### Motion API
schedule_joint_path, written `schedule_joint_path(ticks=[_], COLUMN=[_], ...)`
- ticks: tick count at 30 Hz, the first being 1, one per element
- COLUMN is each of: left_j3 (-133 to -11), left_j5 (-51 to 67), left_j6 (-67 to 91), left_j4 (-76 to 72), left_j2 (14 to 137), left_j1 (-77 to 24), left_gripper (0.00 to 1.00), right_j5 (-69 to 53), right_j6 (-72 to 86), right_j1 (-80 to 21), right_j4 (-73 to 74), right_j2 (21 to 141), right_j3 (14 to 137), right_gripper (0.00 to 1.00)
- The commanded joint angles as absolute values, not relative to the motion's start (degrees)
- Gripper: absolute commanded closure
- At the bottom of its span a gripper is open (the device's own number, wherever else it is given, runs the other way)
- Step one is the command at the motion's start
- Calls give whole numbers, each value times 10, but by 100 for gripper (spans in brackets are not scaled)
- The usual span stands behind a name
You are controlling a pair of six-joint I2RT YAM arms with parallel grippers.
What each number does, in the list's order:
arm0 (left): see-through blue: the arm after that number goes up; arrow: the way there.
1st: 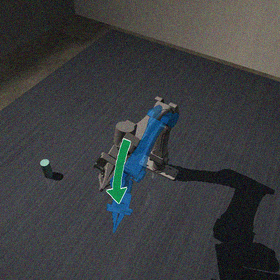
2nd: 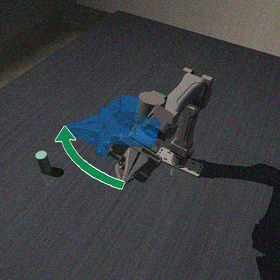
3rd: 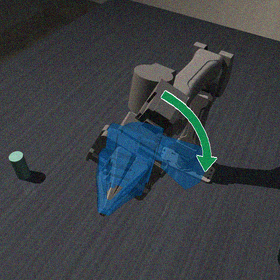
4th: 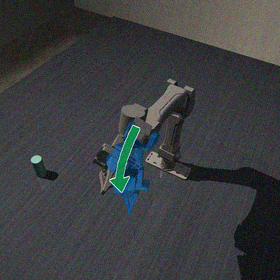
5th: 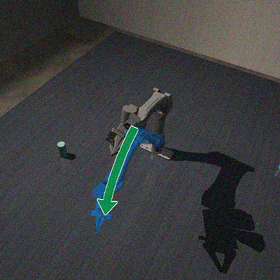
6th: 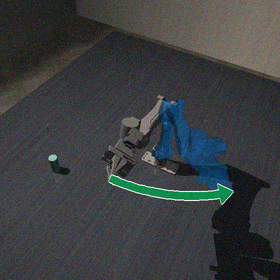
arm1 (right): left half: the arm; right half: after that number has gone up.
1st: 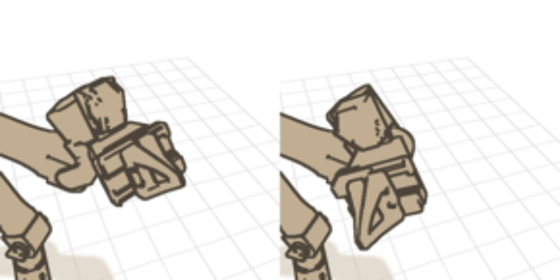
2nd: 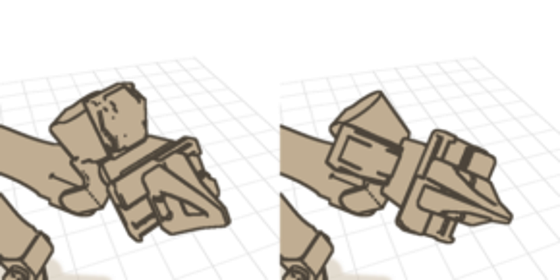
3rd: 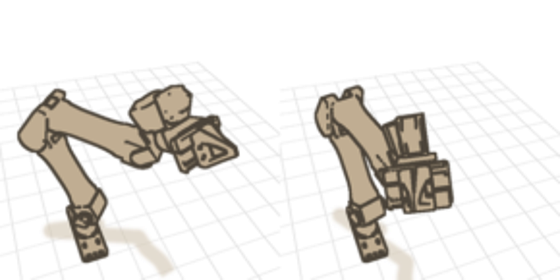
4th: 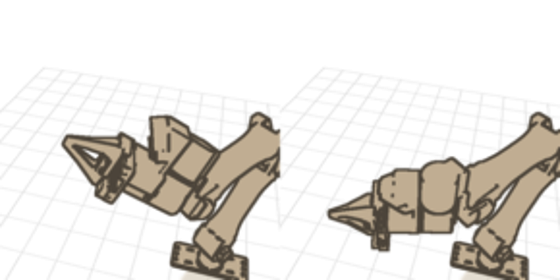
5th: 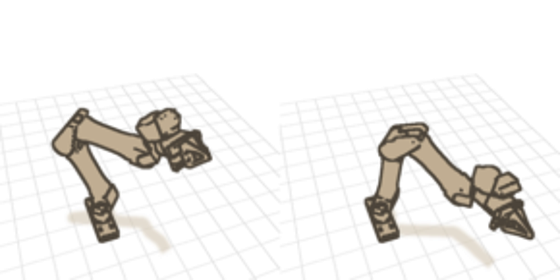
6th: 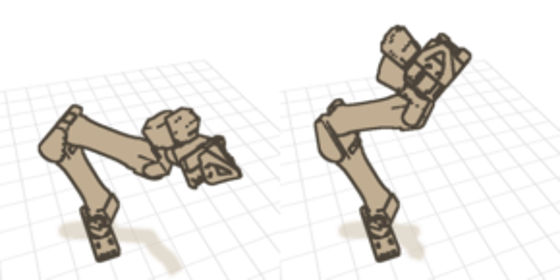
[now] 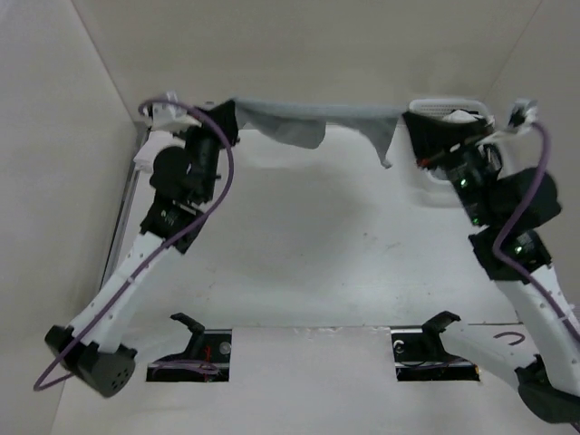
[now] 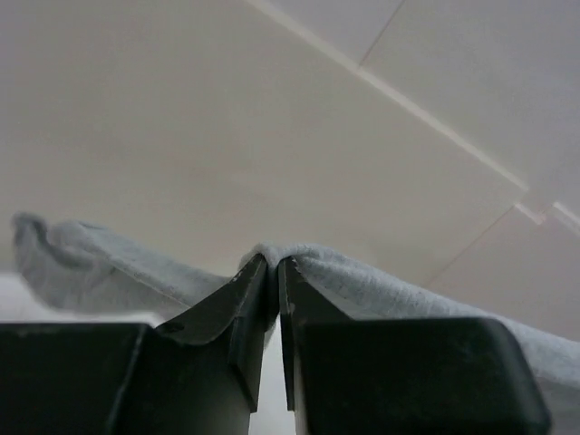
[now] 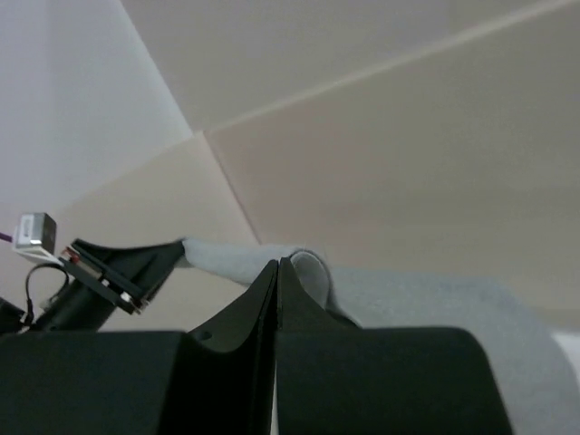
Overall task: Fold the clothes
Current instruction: Flatten the tank top out
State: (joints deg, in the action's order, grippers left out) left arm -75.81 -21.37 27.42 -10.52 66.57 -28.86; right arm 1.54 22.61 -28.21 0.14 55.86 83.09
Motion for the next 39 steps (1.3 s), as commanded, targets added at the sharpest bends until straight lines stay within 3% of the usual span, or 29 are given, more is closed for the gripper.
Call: schedule_joint_path(ticks=[1, 3, 8, 11, 14, 17, 18, 20, 21, 24, 27, 29, 34, 39], left_j3=[-565, -439, -248, -207, -188, -162, -159, -165, -171, -189, -211, -235, -332, -532], left_j5=[-321, -369, -429, -402, -368, -336, -332, -323, -316, -304, -273, -254, -218, -213], left_j6=[254, 254, 331, 386, 418, 461, 468, 473, 472, 474, 471, 468, 478, 471], left_j4=[-153, -172, -110, -52, 1, 19, 16, 5, -1, -15, -53, -82, -125, -118], left_j2=[584, 539, 456, 422, 417, 438, 454, 489, 511, 575, 650, 708, 859, 1036], left_j1=[-320, -341, -327, -298, -278, -273, -269, -265, -267, -266, -251, -243, -232, -223], left_gripper=[90, 85, 58, 58, 58, 58, 58, 58, 58, 58, 57, 57, 58, 60], right_j5=[-6, -4, 55, 125, 116, 67, 74, 100, 110, 119, 120, 126, 131, 165], right_j6=[265, 311, 423, 471, 500, 483, 471, 439, 426, 405, 399, 390, 381, 396], right_j1=[-318, -358, -564, -694, -758, -802, -808, -799, -775, -692, -564, -500, -450, -413], right_j4=[-32, -47, -69, -77, -65, -24, -5, 12, 15, 14, -6, -14, -59, -46], right_j2=[494, 452, 467, 562, 660, 728, 731, 717, 702, 654, 635, 647, 653, 648], right_j3=[619, 502, 319, 304, 342, 401, 416, 429, 428, 405, 381, 379, 359, 323], right_gripper=[99, 99, 99, 98, 95, 84, 75, 54, 50, 52, 77, 84, 79, 69])
